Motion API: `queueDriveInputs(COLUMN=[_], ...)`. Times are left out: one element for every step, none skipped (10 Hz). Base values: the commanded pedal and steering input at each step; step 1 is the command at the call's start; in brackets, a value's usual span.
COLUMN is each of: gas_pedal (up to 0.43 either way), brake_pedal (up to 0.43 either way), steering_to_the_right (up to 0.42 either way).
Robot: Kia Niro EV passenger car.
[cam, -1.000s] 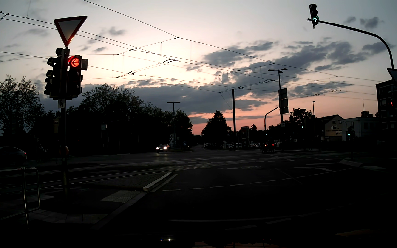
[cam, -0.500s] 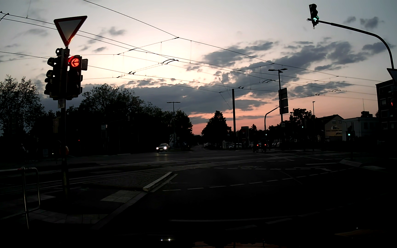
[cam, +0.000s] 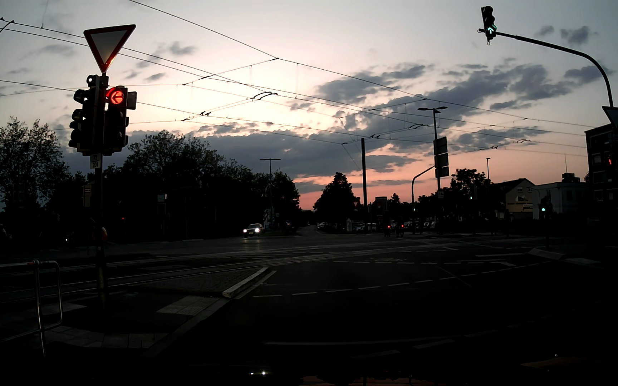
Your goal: Follow the waypoints while adhering to traffic rules and regulations
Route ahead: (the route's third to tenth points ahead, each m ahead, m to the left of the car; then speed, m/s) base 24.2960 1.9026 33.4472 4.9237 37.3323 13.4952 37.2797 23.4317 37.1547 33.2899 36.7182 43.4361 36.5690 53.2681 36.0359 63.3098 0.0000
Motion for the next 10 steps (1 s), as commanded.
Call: queueDriveInputs(gas_pedal=[0.0, 0.0, 0.0, 0.0, 0.0, 0.0, 0.0, 0.0, 0.0, 0.0], brake_pedal=[0.244, 0.244, 0.244, 0.244, 0.244, 0.244, 0.244, 0.244, 0.244, 0.244], steering_to_the_right=[0.027, 0.027, 0.026, 0.027, 0.027, 0.027, 0.027, 0.026, 0.027, 0.026])
